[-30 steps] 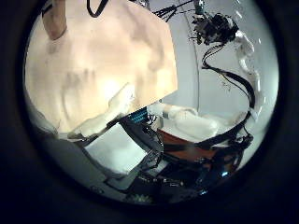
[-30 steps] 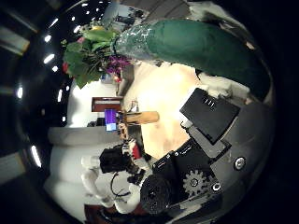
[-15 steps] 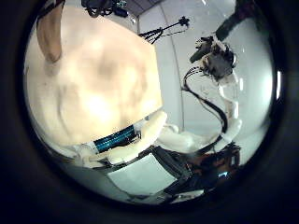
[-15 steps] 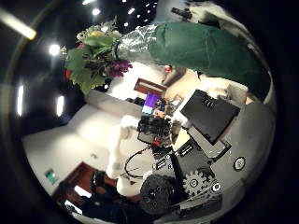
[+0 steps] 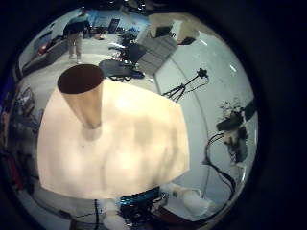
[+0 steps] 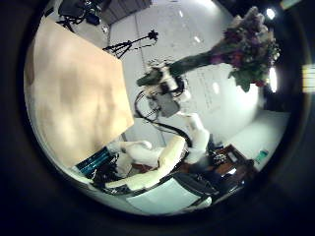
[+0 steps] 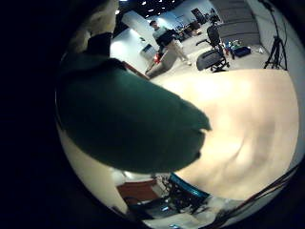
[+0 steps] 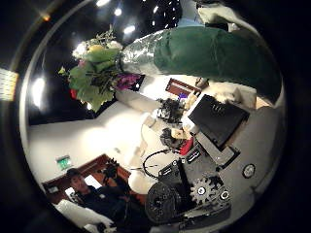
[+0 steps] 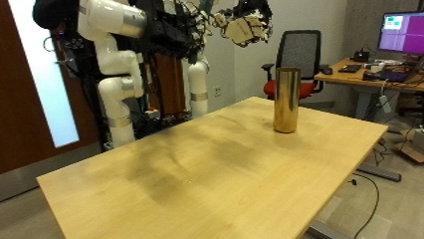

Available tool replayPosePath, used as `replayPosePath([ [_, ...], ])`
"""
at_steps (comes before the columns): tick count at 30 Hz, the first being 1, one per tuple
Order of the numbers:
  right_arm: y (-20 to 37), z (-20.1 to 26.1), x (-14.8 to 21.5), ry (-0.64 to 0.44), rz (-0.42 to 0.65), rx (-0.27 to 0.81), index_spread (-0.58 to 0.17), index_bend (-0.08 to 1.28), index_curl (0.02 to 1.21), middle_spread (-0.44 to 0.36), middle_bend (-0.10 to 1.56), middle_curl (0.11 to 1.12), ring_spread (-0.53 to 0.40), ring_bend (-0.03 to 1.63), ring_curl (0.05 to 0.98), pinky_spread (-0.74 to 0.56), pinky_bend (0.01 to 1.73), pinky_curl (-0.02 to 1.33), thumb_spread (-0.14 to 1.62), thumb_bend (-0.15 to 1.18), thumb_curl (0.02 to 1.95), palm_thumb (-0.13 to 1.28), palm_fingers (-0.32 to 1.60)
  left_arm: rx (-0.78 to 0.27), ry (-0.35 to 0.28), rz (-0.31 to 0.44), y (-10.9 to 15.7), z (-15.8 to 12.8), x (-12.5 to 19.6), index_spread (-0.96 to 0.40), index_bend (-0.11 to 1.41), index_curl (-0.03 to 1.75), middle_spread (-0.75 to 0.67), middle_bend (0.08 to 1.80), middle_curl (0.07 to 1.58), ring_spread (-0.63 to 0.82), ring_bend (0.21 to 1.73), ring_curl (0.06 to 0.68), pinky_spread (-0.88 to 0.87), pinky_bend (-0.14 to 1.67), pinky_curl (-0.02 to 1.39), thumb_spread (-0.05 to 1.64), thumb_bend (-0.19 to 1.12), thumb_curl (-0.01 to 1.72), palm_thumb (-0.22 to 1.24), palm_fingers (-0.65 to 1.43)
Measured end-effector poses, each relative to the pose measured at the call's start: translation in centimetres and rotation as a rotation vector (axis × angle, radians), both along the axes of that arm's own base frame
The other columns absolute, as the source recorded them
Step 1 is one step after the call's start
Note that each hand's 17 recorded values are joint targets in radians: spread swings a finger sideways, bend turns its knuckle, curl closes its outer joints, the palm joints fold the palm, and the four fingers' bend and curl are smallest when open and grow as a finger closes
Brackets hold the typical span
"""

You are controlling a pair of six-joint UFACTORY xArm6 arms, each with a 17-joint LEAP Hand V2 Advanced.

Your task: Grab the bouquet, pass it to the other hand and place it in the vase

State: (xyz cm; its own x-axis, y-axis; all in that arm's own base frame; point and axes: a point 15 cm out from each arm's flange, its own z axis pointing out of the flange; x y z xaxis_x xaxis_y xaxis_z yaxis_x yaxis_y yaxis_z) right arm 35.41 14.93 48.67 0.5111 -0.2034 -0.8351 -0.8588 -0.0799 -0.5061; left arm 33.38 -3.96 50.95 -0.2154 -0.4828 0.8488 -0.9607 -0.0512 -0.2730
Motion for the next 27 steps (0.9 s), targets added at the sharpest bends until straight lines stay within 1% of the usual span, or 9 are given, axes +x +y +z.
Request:
replayPosePath([
  [3,1.4,-1.6,-0.6,0.020,0.040,0.012,-0.247,1.07,0.96,-0.114,1.33,0.76,-0.181,1.45,0.609,-0.25,1.09,0.99,0.15,-0.02,0.94,1.19,1.13,-0.042,0.013,-0.016,-0.8,0.4,-0.2,0.27,0.14,0.31,0.37,0.21,0.32,0.49,0.57,0.198,0.49,0.33,0.30,0.75,-0.04,0.33,0.16,0.13],
  [5,1.7,-2.0,-0.5,0.024,0.048,0.013,-0.247,1.07,0.96,-0.114,1.33,0.76,-0.181,1.45,0.609,-0.25,1.08,1.00,0.14,-0.02,0.94,1.19,1.13,-0.068,0.024,-0.035,-1.5,0.4,-0.3,0.29,0.14,0.29,0.39,0.22,0.33,0.51,0.58,0.199,0.51,0.34,0.31,0.75,-0.04,0.33,0.15,0.10],
  [10,3.6,-2.7,-0.8,0.038,0.106,0.017,-0.246,1.07,0.95,-0.114,1.33,0.76,-0.181,1.45,0.609,-0.26,1.06,1.02,0.13,-0.02,0.94,1.19,1.14,-0.097,0.033,-0.072,-2.9,0.4,-0.2,0.30,0.15,0.27,0.41,0.23,0.33,0.52,0.60,0.203,0.51,0.35,0.31,0.74,-0.04,0.33,0.16,0.09],
  [18,6.1,-3.8,-1.1,0.058,0.169,0.017,-0.245,1.07,0.95,-0.114,1.33,0.76,-0.182,1.44,0.609,-0.26,1.05,1.04,0.12,-0.02,0.93,1.19,1.14,-0.152,0.053,-0.128,-5.1,0.7,-0.1,0.31,0.15,0.26,0.41,0.27,0.34,0.52,0.62,0.203,0.51,0.35,0.31,0.74,-0.04,0.34,0.19,0.10],
  [20,6.5,-4.0,-1.0,0.062,0.177,0.016,-0.245,1.07,0.95,-0.114,1.33,0.76,-0.182,1.44,0.609,-0.27,1.05,1.05,0.12,-0.02,0.93,1.19,1.14,-0.163,0.069,-0.145,-5.6,0.5,0.0,0.31,0.15,0.26,0.40,0.28,0.34,0.52,0.61,0.200,0.51,0.35,0.31,0.74,-0.04,0.34,0.19,0.11],
  [24,8.0,-4.3,-1.4,0.067,0.211,0.010,-0.245,1.07,0.95,-0.114,1.33,0.75,-0.182,1.44,0.609,-0.27,1.04,1.05,0.11,-0.02,0.93,1.19,1.14,-0.181,0.087,-0.168,-6.3,0.6,0.0,0.31,0.15,0.26,0.31,0.36,0.37,0.50,0.61,0.194,0.50,0.33,0.30,0.74,-0.04,0.34,0.22,0.16],
  [26,8.4,-4.5,-1.5,0.072,0.222,0.011,-0.245,1.07,0.95,-0.114,1.33,0.75,-0.182,1.44,0.609,-0.27,1.04,1.06,0.11,-0.02,0.93,1.19,1.14,-0.194,0.100,-0.179,-6.7,0.6,0.0,0.30,0.15,0.26,0.28,0.37,0.37,0.49,0.61,0.194,0.49,0.32,0.30,0.75,-0.04,0.34,0.23,0.17],
  [27,8.6,-4.6,-1.6,0.075,0.226,0.011,-0.245,1.07,0.95,-0.114,1.33,0.75,-0.182,1.44,0.609,-0.27,1.04,1.06,0.11,-0.02,0.93,1.19,1.14,-0.198,0.108,-0.185,-6.9,0.5,0.0,0.30,0.14,0.26,0.24,0.40,0.38,0.48,0.62,0.193,0.48,0.32,0.30,0.75,-0.03,0.34,0.24,0.20],
])
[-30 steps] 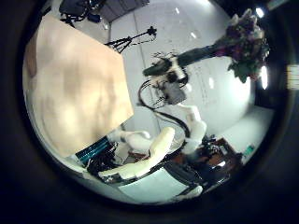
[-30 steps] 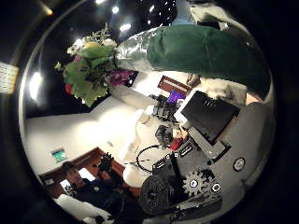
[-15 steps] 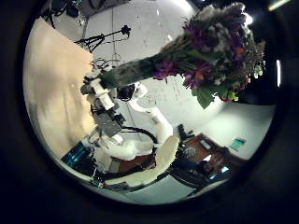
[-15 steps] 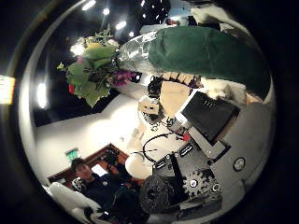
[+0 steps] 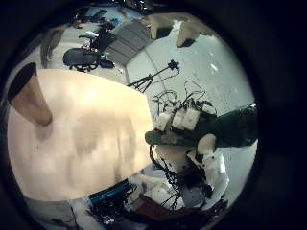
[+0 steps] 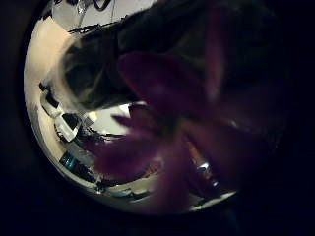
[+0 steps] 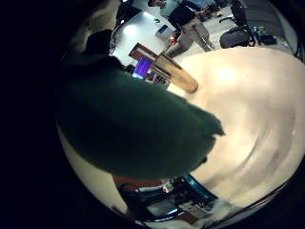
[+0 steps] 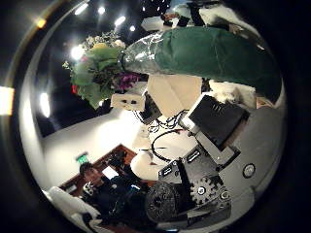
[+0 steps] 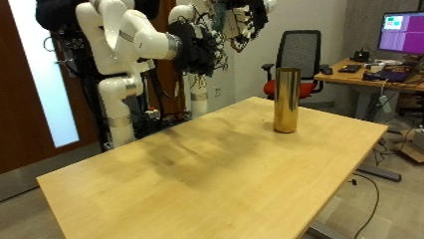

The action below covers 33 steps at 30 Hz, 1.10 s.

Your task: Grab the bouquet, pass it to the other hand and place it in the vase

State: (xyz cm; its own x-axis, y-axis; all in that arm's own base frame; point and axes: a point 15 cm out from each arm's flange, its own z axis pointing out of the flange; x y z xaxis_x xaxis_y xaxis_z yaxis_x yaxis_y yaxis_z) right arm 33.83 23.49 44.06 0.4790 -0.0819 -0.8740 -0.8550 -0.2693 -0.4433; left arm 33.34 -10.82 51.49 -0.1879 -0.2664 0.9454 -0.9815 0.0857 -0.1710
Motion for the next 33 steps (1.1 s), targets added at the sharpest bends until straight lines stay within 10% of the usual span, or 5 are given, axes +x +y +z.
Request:
replayPosePath([
  [13,0.4,-1.5,1.6,-0.005,-0.064,-0.035,-0.242,1.08,0.95,-0.113,1.34,0.75,-0.185,1.44,0.612,-0.28,1.03,1.08,0.16,-0.03,0.93,1.16,1.14,-0.223,0.051,0.002,-0.9,2.8,0.2,-0.09,0.17,0.21,-0.41,0.90,0.66,-0.46,1.07,0.348,-0.58,0.96,0.47,0.91,0.02,0.38,0.73,1.09],
  [21,-0.1,-2.5,3.1,-0.024,-0.121,-0.075,-0.264,0.87,0.91,-0.135,1.22,0.71,-0.213,1.34,0.571,-0.35,1.09,0.94,0.58,-0.05,0.80,0.97,1.09,-0.250,-0.015,0.056,0.4,3.8,0.7,-0.43,0.53,0.36,-0.51,1.01,0.81,-0.46,1.32,0.486,-0.62,1.16,0.56,0.87,-0.01,0.46,0.96,1.22],
  [26,-0.1,-3.3,3.2,0.008,-0.112,-0.075,-0.285,0.35,0.79,-0.169,0.87,0.62,-0.267,1.29,0.552,-0.52,1.13,0.85,0.71,-0.03,0.71,0.90,0.36,-0.235,-0.078,0.075,0.9,4.4,0.8,-0.56,0.71,0.54,-0.50,1.10,0.88,-0.44,1.39,0.524,-0.58,1.20,0.60,0.60,-0.02,0.60,1.07,1.11],
  [28,0.0,-3.7,2.9,0.027,-0.094,-0.068,-0.339,0.21,0.61,-0.047,0.52,0.46,-0.059,0.92,0.415,-0.18,0.85,0.76,0.79,-0.05,0.63,0.83,-0.24,-0.226,-0.101,0.088,1.2,4.6,0.9,-0.59,0.72,0.61,-0.50,1.12,0.89,-0.43,1.41,0.533,-0.57,1.21,0.60,0.52,-0.02,0.65,1.08,1.10],
  [33,-0.3,-3.9,3.1,0.044,-0.090,-0.047,-0.384,0.10,0.39,0.107,0.27,0.35,0.148,0.59,0.261,0.26,0.61,0.55,0.85,-0.04,0.53,0.76,-0.18,-0.194,-0.156,0.123,2.2,5.6,1.0,-0.65,0.70,0.78,-0.50,1.15,0.91,-0.42,1.43,0.541,-0.55,1.21,0.63,0.40,-0.02,0.73,1.08,1.07],
])
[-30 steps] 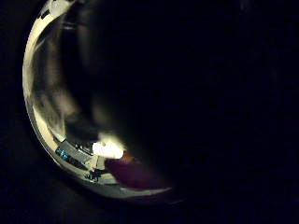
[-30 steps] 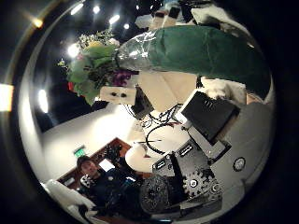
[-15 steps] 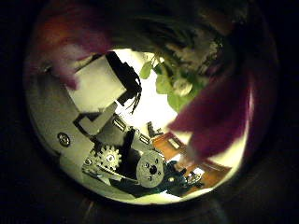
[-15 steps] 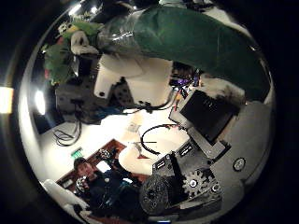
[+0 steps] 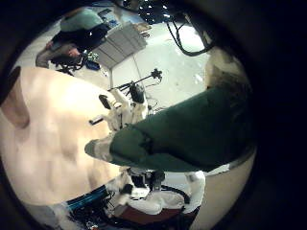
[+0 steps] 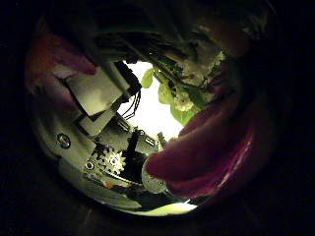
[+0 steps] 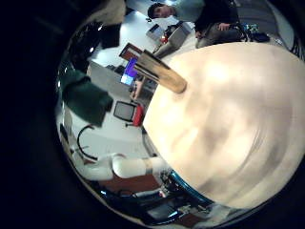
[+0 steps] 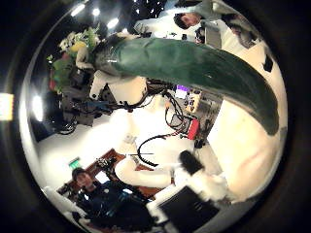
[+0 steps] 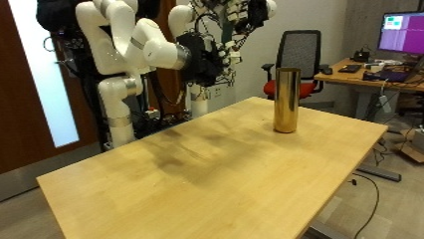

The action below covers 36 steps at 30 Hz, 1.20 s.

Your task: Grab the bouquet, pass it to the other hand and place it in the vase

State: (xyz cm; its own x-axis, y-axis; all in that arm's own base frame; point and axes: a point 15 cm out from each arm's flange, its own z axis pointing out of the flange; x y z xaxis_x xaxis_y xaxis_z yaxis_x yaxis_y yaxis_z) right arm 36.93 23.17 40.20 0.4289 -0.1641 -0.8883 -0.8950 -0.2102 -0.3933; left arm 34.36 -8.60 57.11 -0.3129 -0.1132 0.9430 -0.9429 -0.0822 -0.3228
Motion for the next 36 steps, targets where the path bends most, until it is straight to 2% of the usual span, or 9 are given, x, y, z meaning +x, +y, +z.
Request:
replayPosePath([
  [1,-0.3,0.0,0.2,0.000,-0.007,0.002,-0.401,0.09,0.32,0.137,0.21,0.33,0.180,0.52,0.239,0.33,0.56,0.50,0.87,-0.05,0.49,0.72,-0.16,0.003,-0.004,0.003,0.1,0.1,0.0,-0.67,0.67,0.85,-0.49,1.15,0.91,-0.42,1.44,0.543,-0.55,1.21,0.63,0.36,-0.02,0.75,1.09,1.06],
  [7,-1.4,0.4,0.4,0.007,-0.022,0.013,-0.416,0.10,0.21,0.164,0.16,0.29,0.207,0.45,0.226,0.39,0.53,0.43,0.89,-0.04,0.43,0.64,-0.13,0.041,-0.056,0.051,1.5,2.0,0.1,-0.72,0.60,1.02,-0.49,1.16,0.91,-0.42,1.44,0.546,-0.55,1.19,0.64,0.30,-0.02,0.81,1.09,1.06],
  [13,-1.5,0.3,0.4,0.010,-0.022,0.014,-0.434,0.11,0.15,0.149,0.16,0.25,0.215,0.40,0.228,0.41,0.55,0.39,0.90,-0.04,0.37,0.58,-0.12,0.088,-0.118,0.123,3.9,4.4,0.2,-0.76,0.50,1.18,-0.49,1.16,0.92,-0.42,1.43,0.546,-0.55,1.18,0.65,0.28,-0.02,0.84,1.09,1.07],
  [23,-1.5,0.2,0.4,0.018,-0.023,0.013,-0.445,0.12,0.13,0.142,0.17,0.23,0.218,0.40,0.242,0.43,0.58,0.35,0.91,-0.03,0.35,0.55,-0.10,0.158,-0.191,0.250,8.2,8.0,0.3,-0.78,0.42,1.32,-0.49,1.15,0.92,-0.42,1.42,0.546,-0.56,1.16,0.66,0.25,-0.02,0.88,1.08,1.08],
  [29,-1.5,0.3,0.4,0.019,-0.024,0.014,-0.440,0.13,0.13,0.133,0.17,0.23,0.217,0.40,0.247,0.43,0.59,0.34,0.92,-0.03,0.34,0.55,-0.09,0.171,-0.213,0.333,11.7,8.5,0.6,-0.78,0.39,1.36,-0.49,1.14,0.92,-0.42,1.42,0.546,-0.56,1.15,0.67,0.24,-0.02,0.88,1.08,1.09],
  [36,-1.5,0.3,0.4,0.020,-0.025,0.014,-0.436,0.13,0.14,0.128,0.17,0.23,0.218,0.40,0.252,0.42,0.58,0.33,0.93,-0.03,0.35,0.55,-0.08,0.167,-0.209,0.381,14.4,7.8,1.2,-0.77,0.36,1.41,-0.49,1.14,0.92,-0.42,1.41,0.547,-0.56,1.14,0.67,0.23,-0.02,0.89,1.08,1.10],
])
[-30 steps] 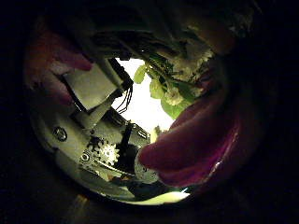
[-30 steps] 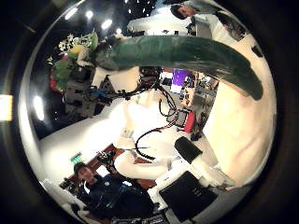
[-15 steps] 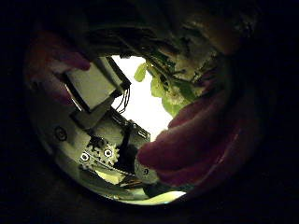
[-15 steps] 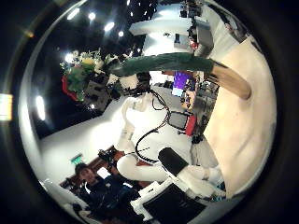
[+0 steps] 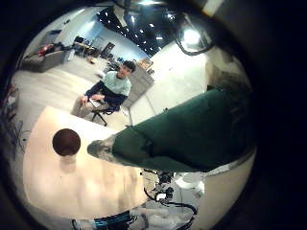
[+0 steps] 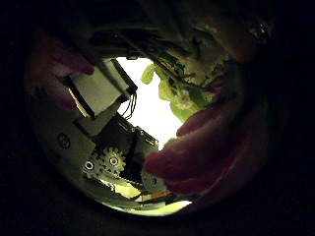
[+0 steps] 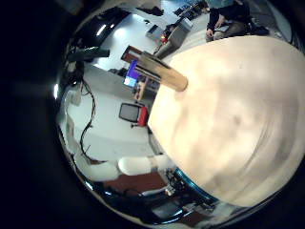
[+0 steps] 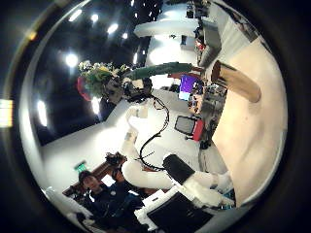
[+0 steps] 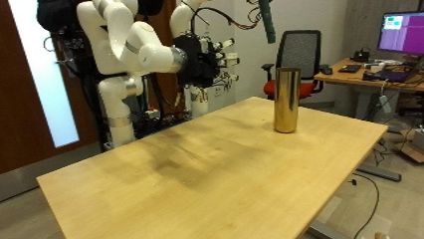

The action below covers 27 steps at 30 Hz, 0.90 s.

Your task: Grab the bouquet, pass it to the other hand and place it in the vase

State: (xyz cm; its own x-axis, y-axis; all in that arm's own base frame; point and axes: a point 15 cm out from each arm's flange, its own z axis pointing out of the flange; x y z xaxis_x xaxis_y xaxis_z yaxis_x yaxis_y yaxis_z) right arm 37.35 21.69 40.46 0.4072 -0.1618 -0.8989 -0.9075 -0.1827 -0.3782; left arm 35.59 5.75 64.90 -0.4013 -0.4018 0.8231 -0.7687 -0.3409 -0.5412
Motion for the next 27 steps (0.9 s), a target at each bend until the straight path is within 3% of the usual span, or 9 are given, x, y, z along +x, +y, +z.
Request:
replayPosePath([
  [8,0.0,0.0,0.0,0.001,0.000,0.000,-0.430,0.14,0.16,0.121,0.17,0.24,0.217,0.40,0.255,0.42,0.58,0.32,0.94,-0.03,0.35,0.56,-0.07,-0.002,0.033,0.042,2.7,-2.4,1.7,-0.76,0.35,1.44,-0.49,1.13,0.92,-0.42,1.41,0.549,-0.57,1.13,0.67,0.22,-0.02,0.90,1.08,1.10],
  [22,0.0,-0.4,0.1,0.009,0.001,-0.001,-0.434,0.14,0.19,0.102,0.17,0.24,0.201,0.41,0.263,0.42,0.58,0.31,0.96,-0.03,0.36,0.56,-0.05,-0.020,0.120,0.062,4.9,-8.6,6.3,-0.73,0.34,1.47,-0.50,1.12,0.93,-0.41,1.40,0.550,-0.57,1.12,0.68,0.21,-0.02,0.91,1.08,1.10],
  [27,0.0,-0.5,0.1,0.013,0.000,-0.001,-0.434,0.14,0.20,0.098,0.17,0.25,0.201,0.42,0.263,0.42,0.59,0.31,0.97,-0.03,0.36,0.57,-0.05,-0.034,0.155,0.039,4.7,-10.8,7.4,-0.72,0.34,1.47,-0.50,1.12,0.93,-0.42,1.40,0.550,-0.57,1.12,0.68,0.21,-0.02,0.91,1.08,1.10],
])
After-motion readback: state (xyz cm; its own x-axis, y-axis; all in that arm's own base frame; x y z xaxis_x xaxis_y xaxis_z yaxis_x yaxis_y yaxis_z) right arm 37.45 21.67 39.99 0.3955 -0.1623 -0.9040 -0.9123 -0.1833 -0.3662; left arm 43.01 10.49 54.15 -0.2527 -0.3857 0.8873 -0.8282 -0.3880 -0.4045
